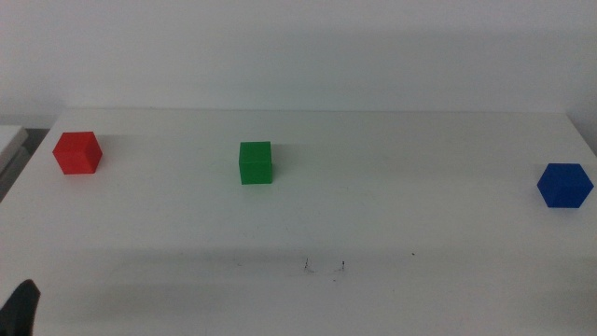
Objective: Stack red cubes first, then green, then blue cubes in a specific spot.
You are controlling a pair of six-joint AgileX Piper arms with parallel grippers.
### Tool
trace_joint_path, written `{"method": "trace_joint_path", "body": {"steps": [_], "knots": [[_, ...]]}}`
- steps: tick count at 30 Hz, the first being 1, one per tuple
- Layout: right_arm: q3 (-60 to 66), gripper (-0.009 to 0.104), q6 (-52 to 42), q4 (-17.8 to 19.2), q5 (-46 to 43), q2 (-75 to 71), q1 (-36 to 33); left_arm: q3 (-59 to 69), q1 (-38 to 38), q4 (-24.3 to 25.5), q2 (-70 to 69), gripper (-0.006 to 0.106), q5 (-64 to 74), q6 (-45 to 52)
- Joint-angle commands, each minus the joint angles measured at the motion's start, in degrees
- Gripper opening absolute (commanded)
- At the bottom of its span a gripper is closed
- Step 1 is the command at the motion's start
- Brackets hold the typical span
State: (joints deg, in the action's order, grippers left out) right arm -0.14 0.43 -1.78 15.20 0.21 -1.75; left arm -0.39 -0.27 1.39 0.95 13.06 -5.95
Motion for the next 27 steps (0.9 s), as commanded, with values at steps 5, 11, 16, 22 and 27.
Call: {"method": "trace_joint_path", "body": {"steps": [5, 11, 16, 22, 27], "knots": [[0.14, 0.093, -0.43, 0.17, -0.19, -0.21, 0.2, -18.2, 3.19, 0.19, 21.47, 0.094, 8.81, -0.16], [0.14, 0.093, -0.43, 0.17, -0.19, -0.21, 0.2, -38.6, 3.19, -2.71, 41.3, 0.094, 25.97, -0.16], [0.14, 0.093, -0.43, 0.17, -0.19, -0.21, 0.2, -46.68, 3.19, -2.22, 52.11, 0.094, 32.92, 0.09], [0.14, 0.093, -0.43, 0.17, -0.19, -0.21, 0.2, -51.51, 4.75, -2.24, 61.13, 0.094, 32.36, -1.32], [0.14, 0.093, -0.43, 0.16, -0.19, -0.21, 0.09, -62.72, 8.83, -2.24, 73.41, 0.094, 33.94, 5.14]]}}
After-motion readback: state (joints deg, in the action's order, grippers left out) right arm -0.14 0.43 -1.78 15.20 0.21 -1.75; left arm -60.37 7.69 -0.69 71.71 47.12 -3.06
